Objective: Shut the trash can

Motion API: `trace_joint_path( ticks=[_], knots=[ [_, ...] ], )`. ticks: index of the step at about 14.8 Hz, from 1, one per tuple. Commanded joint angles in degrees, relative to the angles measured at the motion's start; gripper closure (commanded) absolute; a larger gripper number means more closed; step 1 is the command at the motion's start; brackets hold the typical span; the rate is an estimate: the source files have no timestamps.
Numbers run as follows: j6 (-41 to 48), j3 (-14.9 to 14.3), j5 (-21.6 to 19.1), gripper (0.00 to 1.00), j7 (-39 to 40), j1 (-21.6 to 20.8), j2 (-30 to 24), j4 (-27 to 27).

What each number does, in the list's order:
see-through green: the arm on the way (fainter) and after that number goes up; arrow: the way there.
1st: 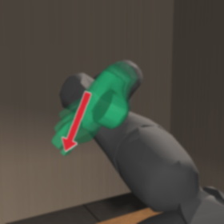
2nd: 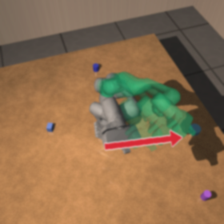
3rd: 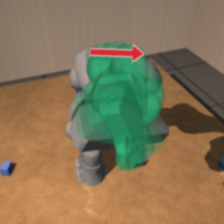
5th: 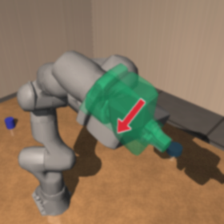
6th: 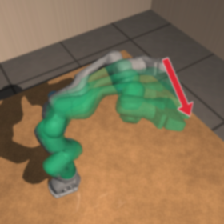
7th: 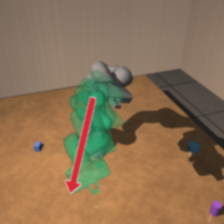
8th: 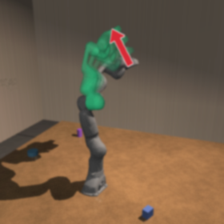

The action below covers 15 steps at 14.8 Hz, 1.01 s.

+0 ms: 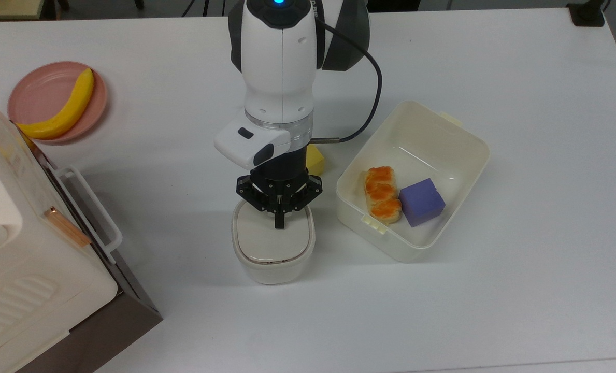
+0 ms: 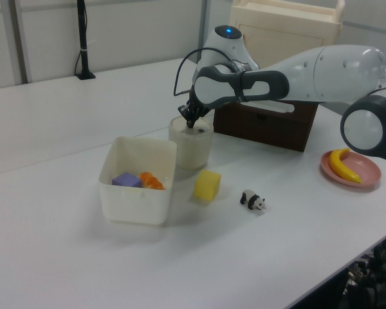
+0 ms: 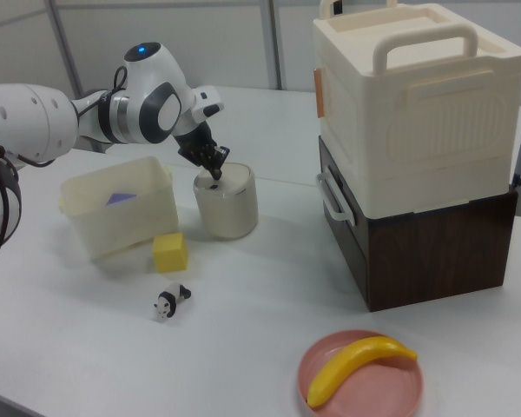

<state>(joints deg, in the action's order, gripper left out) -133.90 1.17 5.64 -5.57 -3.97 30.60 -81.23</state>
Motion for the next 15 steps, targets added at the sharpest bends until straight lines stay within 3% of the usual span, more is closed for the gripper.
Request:
trace_joint_path(
  ticks=[1,4,5,7,10,15],
  knots=[
    [3.02,-0.38,-0.63,1.0,0.48,-0.6,-2.46,-2.71],
    [9.6,-0.46,-1.95,1.0,0.65,0.36,-7.29,-2.62],
    [12.49,-0.46,-2.04,0.82,0.83,0.54,-8.79,-2.62],
    [19.69,-0.73,-2.04,0.0,-0.31,0.45,-11.43,-2.71],
    [29.99,-0.9,-0.81,0.0,-0.23,0.45,-14.95,-2.71],
    [37.91,-1.08,-1.51,0.0,-0.14,2.2,-17.15,-2.97]
  ],
)
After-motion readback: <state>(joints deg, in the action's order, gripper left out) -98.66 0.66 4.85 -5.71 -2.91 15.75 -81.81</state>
